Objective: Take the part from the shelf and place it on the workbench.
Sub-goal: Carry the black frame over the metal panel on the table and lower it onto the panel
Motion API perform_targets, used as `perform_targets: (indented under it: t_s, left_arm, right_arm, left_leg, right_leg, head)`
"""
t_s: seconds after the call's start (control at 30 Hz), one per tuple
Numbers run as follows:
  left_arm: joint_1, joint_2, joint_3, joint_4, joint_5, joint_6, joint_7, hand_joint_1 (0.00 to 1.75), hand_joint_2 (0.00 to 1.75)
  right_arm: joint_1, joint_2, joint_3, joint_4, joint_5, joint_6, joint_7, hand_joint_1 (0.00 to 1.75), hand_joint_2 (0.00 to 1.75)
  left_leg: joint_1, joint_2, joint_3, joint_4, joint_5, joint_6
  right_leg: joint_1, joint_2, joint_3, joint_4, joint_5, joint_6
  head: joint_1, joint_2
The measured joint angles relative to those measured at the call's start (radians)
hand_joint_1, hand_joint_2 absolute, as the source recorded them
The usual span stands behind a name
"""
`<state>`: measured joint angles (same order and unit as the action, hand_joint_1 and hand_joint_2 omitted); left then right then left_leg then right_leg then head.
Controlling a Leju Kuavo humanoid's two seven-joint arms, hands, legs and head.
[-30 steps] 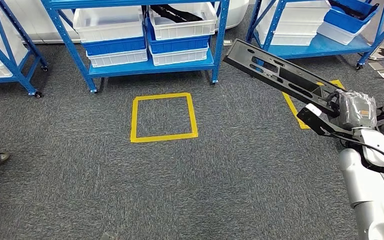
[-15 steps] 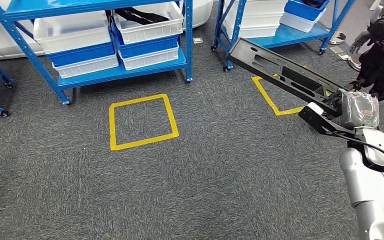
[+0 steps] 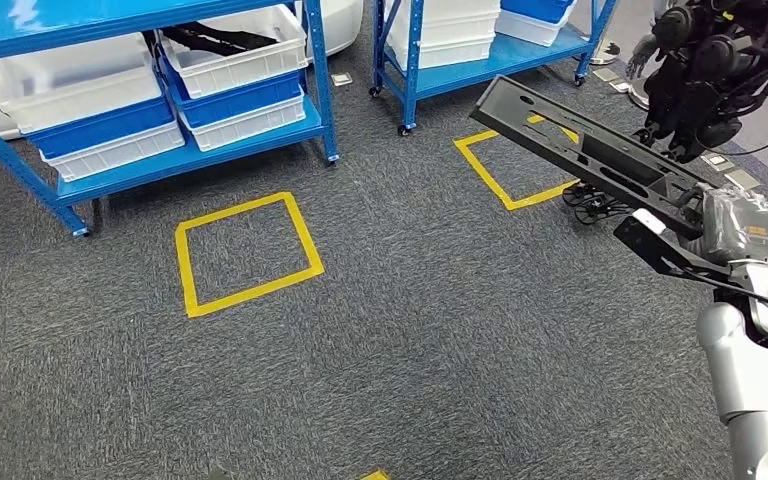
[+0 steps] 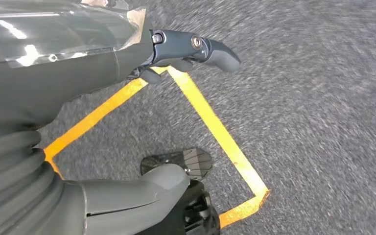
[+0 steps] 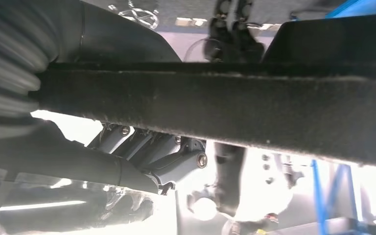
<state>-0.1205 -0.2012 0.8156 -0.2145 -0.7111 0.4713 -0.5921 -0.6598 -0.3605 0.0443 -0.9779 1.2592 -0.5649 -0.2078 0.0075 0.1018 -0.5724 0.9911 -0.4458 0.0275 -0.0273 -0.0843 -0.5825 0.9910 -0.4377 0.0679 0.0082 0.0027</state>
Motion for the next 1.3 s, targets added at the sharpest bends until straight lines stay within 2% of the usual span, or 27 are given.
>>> perform_targets:
  t_s: [0.07, 0.1, 0.17, 0.23, 0.27, 0.3, 0.33, 0.37, 0.4, 0.47, 0.53, 0.57, 0.6, 0.63, 0.67, 0.73, 0.8, 0.83, 0.87, 0.93, 0.97, 1.03, 1.07, 1.1, 1.17, 1.23, 1.3]
  left_arm:
    - [0.0, -0.001, 0.0, 0.0, -0.001, 0.0, 0.0, 0.0, 1.75]
    - [0.0, 0.0, 0.0, 0.0, -0.001, 0.0, 0.0, 0.0, 1.75]
    - [0.001, 0.0, 0.001, 0.0, -0.001, 0.001, 0.0, 0.0, 1.75]
    - [0.003, 0.0, 0.002, 0.0, -0.001, 0.001, 0.0, 0.0, 1.75]
    - [0.004, 0.0, 0.003, 0.0, -0.001, 0.001, 0.0, 0.0, 1.75]
    - [0.004, 0.0, 0.003, 0.0, -0.001, 0.001, 0.0, 0.0, 1.75]
    - [0.005, 0.0, 0.004, 0.0, -0.001, 0.001, 0.0, 0.0, 1.75]
    - [0.005, 0.0, 0.004, 0.0, -0.001, 0.001, 0.0, 0.0, 1.75]
    - [0.005, 0.0, 0.004, 0.0, -0.001, 0.001, 0.001, 0.0, 1.75]
    - [0.004, 0.002, 0.005, 0.0, -0.002, 0.002, 0.002, 0.0, 1.75]
    - [0.004, 0.004, 0.005, 0.0, -0.003, 0.004, 0.003, 0.0, 1.75]
    - [0.004, 0.003, 0.005, 0.0, -0.003, 0.004, 0.003, 0.0, 1.75]
    - [0.003, 0.002, 0.005, 0.0, -0.003, 0.005, 0.003, 0.0, 1.75]
    - [0.003, 0.002, 0.005, 0.0, -0.003, 0.005, 0.002, 0.0, 1.75]
    - [0.002, 0.001, 0.005, 0.0, -0.003, 0.005, 0.002, 0.0, 1.75]
    - [0.003, 0.0, 0.005, 0.0, -0.003, 0.005, 0.002, 0.0, 1.75]
    - [0.004, 0.0, 0.005, 0.0, -0.002, 0.004, 0.002, 0.0, 1.75]
    - [0.004, 0.0, 0.005, 0.0, -0.002, 0.004, 0.002, 0.0, 1.75]
    - [0.004, -0.001, 0.005, 0.0, -0.003, 0.005, 0.002, 0.0, 1.75]
    - [0.003, -0.001, 0.005, 0.0, -0.003, 0.006, 0.002, 0.0, 1.75]
    - [0.003, -0.001, 0.005, 0.0, -0.004, 0.007, 0.001, 0.0, 1.75]
    - [0.003, 0.0, 0.006, -0.001, -0.004, 0.008, 0.0, 0.0, 1.75]
    - [0.002, 0.0, 0.006, -0.001, -0.003, 0.008, 0.0, 0.0, 1.75]
    - [0.002, 0.0, 0.006, -0.001, -0.004, 0.009, -0.001, 0.0, 1.75]
    - [0.002, -0.001, 0.006, -0.001, -0.004, 0.009, -0.001, 0.0, 1.75]
    - [0.004, -0.001, 0.006, -0.001, -0.004, 0.009, -0.001, 0.0, 1.75]
    - [0.007, -0.001, 0.006, -0.001, -0.004, 0.009, -0.001, 0.0, 1.75]
  right_arm:
    - [0.0, -0.001, 0.0, 0.001, 0.0, -0.001, 0.001, 1.75, 1.75]
    - [0.001, -0.001, -0.001, 0.002, 0.0, -0.001, 0.001, 1.75, 1.75]
    - [0.002, -0.001, -0.001, 0.002, -0.001, -0.002, 0.001, 1.75, 1.75]
    - [0.002, 0.002, 0.0, 0.002, -0.001, -0.003, 0.001, 1.75, 1.75]
    - [0.003, 0.004, 0.0, 0.002, -0.001, -0.003, 0.001, 1.75, 1.75]
    - [0.004, 0.006, 0.0, 0.003, -0.001, -0.003, 0.001, 1.75, 1.75]
    - [0.004, 0.006, 0.0, 0.003, -0.001, -0.004, 0.001, 1.75, 1.75]
    - [0.005, 0.007, 0.0, 0.003, -0.001, -0.004, 0.001, 1.75, 1.75]
    - [0.005, 0.007, 0.0, 0.004, -0.002, -0.005, 0.001, 1.75, 1.75]
    - [0.005, 0.007, -0.001, 0.004, -0.002, -0.006, 0.001, 1.75, 1.75]
    - [0.006, 0.006, -0.001, 0.004, -0.003, -0.007, 0.001, 1.75, 1.75]
    - [0.007, 0.004, -0.002, 0.004, -0.003, -0.008, 0.001, 1.75, 1.75]
    - [0.009, 0.002, -0.003, 0.004, -0.003, -0.008, 0.001, 1.75, 1.75]
    - [0.011, -0.001, -0.004, 0.004, -0.003, -0.008, 0.001, 1.75, 1.75]
    - [0.013, -0.004, -0.006, 0.004, -0.003, -0.008, 0.001, 1.75, 1.75]
    - [0.014, -0.006, -0.007, 0.004, -0.003, -0.008, 0.001, 1.75, 1.75]
    - [0.017, -0.004, -0.009, 0.004, -0.004, -0.008, 0.002, 1.75, 1.75]
    - [0.018, -0.003, -0.01, 0.004, -0.004, -0.008, 0.002, 1.75, 1.75]
    - [0.02, -0.003, -0.013, 0.004, -0.004, -0.008, 0.003, 1.75, 1.75]
    - [0.018, -0.004, -0.019, 0.004, -0.005, -0.008, 0.003, 1.75, 1.75]
    - [0.017, -0.005, -0.022, 0.004, -0.005, -0.008, 0.004, 1.75, 1.75]
    - [0.013, -0.008, -0.026, 0.003, -0.007, -0.008, 0.004, 1.75, 1.75]
    - [0.014, -0.011, -0.028, 0.002, -0.008, -0.007, 0.004, 1.75, 1.75]
    - [0.015, -0.015, -0.031, 0.002, -0.009, -0.007, 0.004, 1.75, 1.75]
    - [0.015, -0.021, -0.038, 0.0, -0.01, -0.007, 0.004, 1.75, 1.75]
    - [0.012, -0.022, -0.041, -0.001, -0.012, -0.007, 0.004, 1.75, 1.75]
    - [0.012, -0.019, -0.041, -0.001, -0.012, -0.007, 0.004, 1.75, 1.75]
  left_leg:
    - [-0.002, 0.02, 0.002, 0.001, -0.004, -0.008]
    - [0.002, 0.015, 0.0, 0.006, -0.01, -0.013]
    - [0.01, -0.034, -0.023, 0.063, -0.055, -0.019]
    - [0.012, -0.091, -0.08, 0.194, -0.131, -0.02]
    - [0.011, -0.102, -0.112, 0.26, -0.159, -0.019]
    - [0.011, -0.105, -0.131, 0.299, -0.167, -0.016]
    - [0.011, -0.106, -0.134, 0.301, -0.155, -0.013]
    - [0.011, -0.109, -0.118, 0.265, -0.126, -0.008]
    - [0.011, -0.121, -0.086, 0.2, -0.088, -0.001]
    - [0.011, -0.171, -0.023, 0.071, -0.033, 0.012]
    - [0.007, -0.189, -0.001, 0.023, -0.021, 0.016]
    - [0.004, -0.173, 0.0, 0.02, -0.018, 0.016]
    - [0.004, -0.16, 0.001, 0.014, -0.013, 0.019]
    - [0.004, -0.148, 0.003, 0.006, -0.006, 0.024]
    - [0.006, -0.134, 0.004, -0.002, 0.0, 0.029]
    - [0.006, -0.108, 0.004, -0.008, 0.005, 0.035]
    - [0.005, -0.079, 0.002, -0.008, 0.004, 0.034]
    - [0.006, -0.065, 0.002, -0.008, 0.003, 0.032]
    - [0.007, -0.052, 0.003, -0.007, 0.001, 0.029]
    - [0.009, -0.028, 0.008, -0.005, -0.006, 0.018]
    - [0.008, -0.017, 0.011, -0.003, -0.01, 0.01]
    - [0.002, 0.003, 0.018, -0.001, -0.017, -0.002]
    - [0.001, 0.014, 0.021, -0.002, -0.019, -0.006]
    - [0.004, 0.018, 0.023, -0.002, -0.021, -0.01]
    - [0.011, -0.014, 0.014, 0.028, -0.05, -0.017]
    - [0.014, -0.075, -0.035, 0.143, -0.121, -0.018]
    - [0.014, -0.102, -0.102, 0.279, -0.18, -0.016]
  right_leg:
    - [0.002, 0.026, -0.006, 0.0, 0.003, -0.018]
    - [-0.003, 0.038, -0.009, 0.001, 0.006, -0.025]
    - [-0.011, 0.061, -0.011, 0.0, 0.012, -0.045]
    - [-0.007, 0.085, -0.013, -0.001, 0.017, -0.061]
    - [-0.003, 0.099, -0.014, -0.002, 0.018, -0.064]
    - [0.001, 0.114, -0.014, -0.002, 0.019, -0.065]
    - [0.003, 0.129, -0.014, -0.002, 0.02, -0.066]
    - [0.006, 0.144, -0.013, -0.002, 0.021, -0.067]
    - [0.007, 0.158, -0.011, -0.002, 0.021, -0.067]
    - [0.011, 0.185, -0.013, 0.001, 0.021, -0.064]
    - [0.013, 0.209, -0.023, 0.003, 0.025, -0.055]
    - [0.014, 0.222, -0.029, 0.001, 0.029, -0.047]
    - [0.014, 0.223, -0.035, 0.002, 0.031, -0.041]
    - [0.016, 0.207, -0.045, 0.012, 0.026, -0.039]
    - [0.017, 0.179, -0.064, 0.042, 0.01, -0.039]
    - [0.015, 0.116, -0.124, 0.164, -0.047, -0.043]
    - [0.008, 0.098, -0.177, 0.28, -0.087, -0.034]
    - [0.003, 0.094, -0.181, 0.292, -0.086, -0.025]
    - [-0.003, 0.088, -0.161, 0.261, -0.071, -0.014]
    - [-0.012, 0.047, -0.078, 0.117, -0.026, 0.009]
    - [-0.008, 0.026, -0.04, 0.053, -0.007, 0.012]
    - [0.001, 0.012, -0.01, -0.002, 0.007, -0.001]
    - [0.005, 0.027, -0.011, -0.002, 0.01, -0.011]
    - [-0.001, 0.039, -0.011, -0.003, 0.012, -0.02]
    - [-0.008, 0.061, -0.01, -0.006, 0.016, -0.038]
    - [-0.008, 0.082, -0.011, -0.008, 0.02, -0.056]
    - [-0.001, 0.108, -0.013, -0.007, 0.022, -0.064]
  head:
    - [-0.007, 0.0]
    - [-0.01, 0.0]
    - [-0.015, 0.0]
    - [-0.02, 0.0]
    - [-0.022, 0.0]
    - [-0.023, 0.0]
    - [-0.023, 0.0]
    - [-0.023, 0.0]
    - [-0.024, 0.0]
    - [-0.024, 0.0]
    - [-0.024, 0.0]
    - [-0.024, 0.0]
    - [-0.025, 0.0]
    - [-0.024, 0.0]
    - [-0.021, 0.0]
    - [-0.013, 0.0]
    - [-0.009, 0.0]
    - [-0.009, 0.0]
    - [-0.009, 0.0]
    - [-0.007, 0.0]
    - [-0.004, 0.0]
    - [-0.004, 0.0]
    - [-0.007, 0.0]
    - [-0.01, 0.0]
    - [-0.013, 0.0]
    - [-0.017, 0.0]
    - [-0.021, 0.0]
